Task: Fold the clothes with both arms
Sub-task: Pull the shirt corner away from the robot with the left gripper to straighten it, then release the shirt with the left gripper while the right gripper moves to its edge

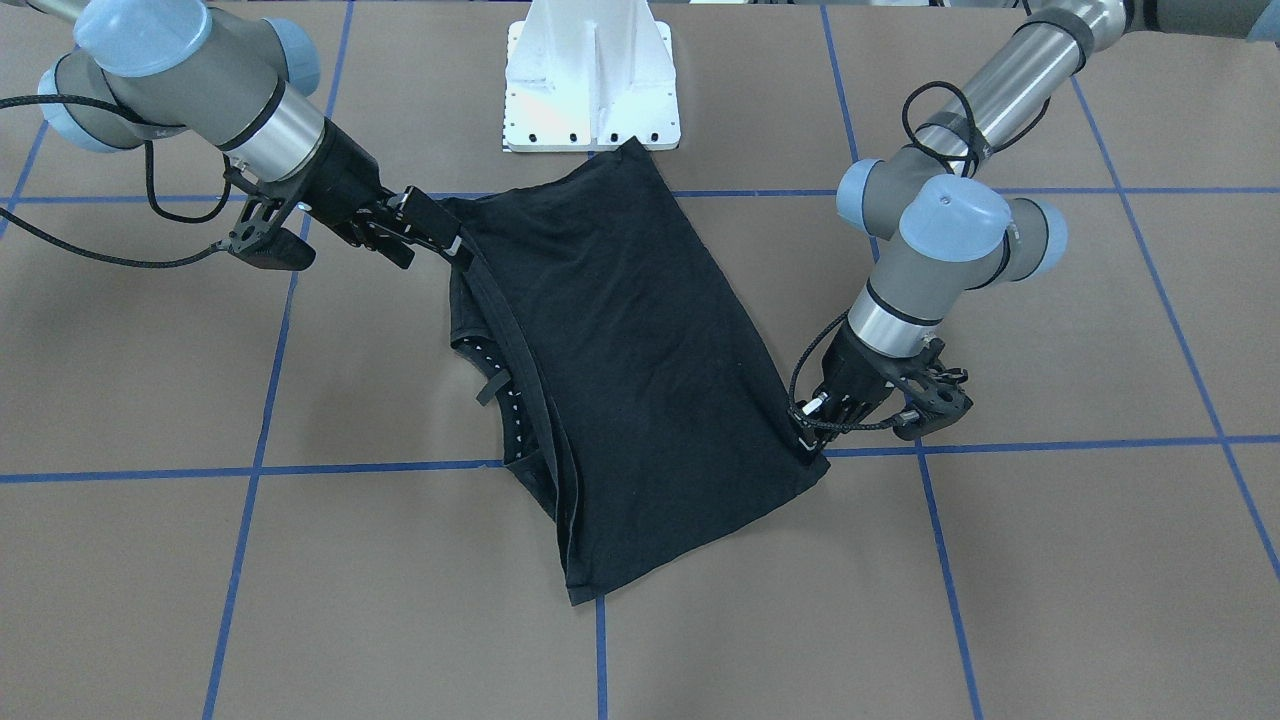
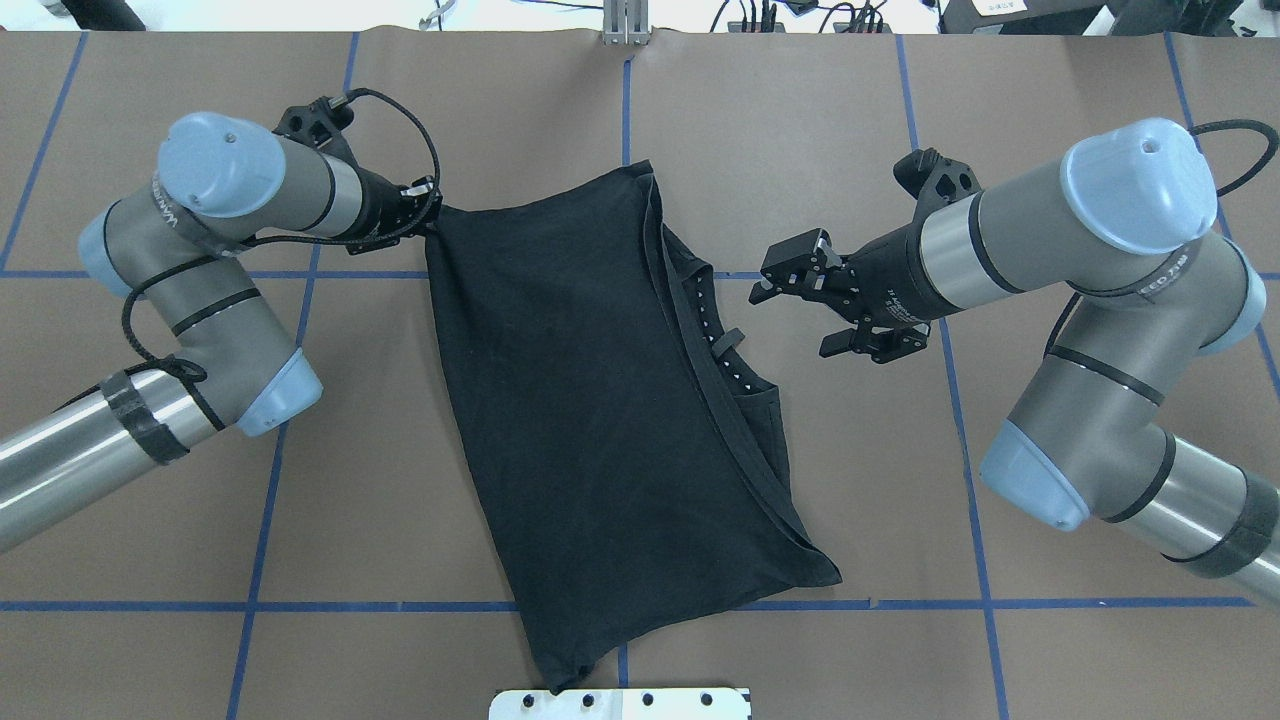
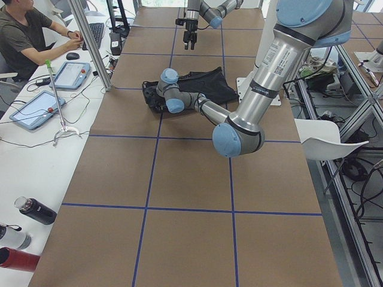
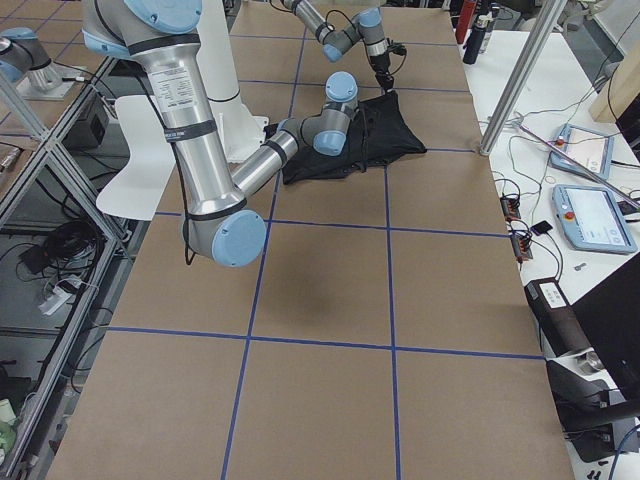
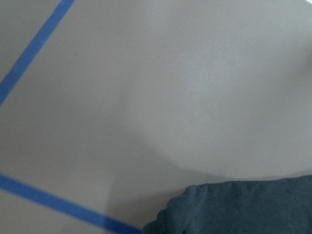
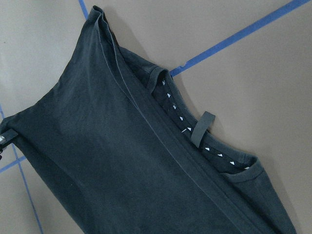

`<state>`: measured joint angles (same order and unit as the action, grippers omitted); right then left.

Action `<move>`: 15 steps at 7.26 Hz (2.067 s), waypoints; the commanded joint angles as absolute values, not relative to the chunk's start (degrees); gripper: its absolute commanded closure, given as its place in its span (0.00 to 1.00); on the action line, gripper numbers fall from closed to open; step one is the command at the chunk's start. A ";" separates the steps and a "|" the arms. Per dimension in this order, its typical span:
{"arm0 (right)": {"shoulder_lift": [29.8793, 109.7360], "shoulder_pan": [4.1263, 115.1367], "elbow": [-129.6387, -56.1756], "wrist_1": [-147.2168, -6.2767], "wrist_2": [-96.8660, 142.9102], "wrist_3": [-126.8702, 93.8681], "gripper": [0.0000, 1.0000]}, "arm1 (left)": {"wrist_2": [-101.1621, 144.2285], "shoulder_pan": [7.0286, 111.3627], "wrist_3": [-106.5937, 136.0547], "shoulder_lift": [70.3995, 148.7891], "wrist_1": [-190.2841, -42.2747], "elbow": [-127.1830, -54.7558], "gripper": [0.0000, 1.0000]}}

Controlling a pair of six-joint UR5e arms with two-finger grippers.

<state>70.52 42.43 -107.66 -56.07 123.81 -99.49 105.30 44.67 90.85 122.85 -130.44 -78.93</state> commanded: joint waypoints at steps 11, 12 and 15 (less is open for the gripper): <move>71.28 37.74 -107.93 -57.04 113.58 -89.06 0.00 | 100.88 50.17 81.24 129.75 -141.51 -67.90 0.00; 71.28 34.75 -108.02 -58.61 110.07 -86.42 0.00 | 105.77 51.93 79.65 128.25 -139.59 -69.59 0.00; 70.40 24.91 -108.89 -72.20 98.04 -74.75 0.00 | 107.40 52.64 76.75 120.35 -131.79 -83.62 0.00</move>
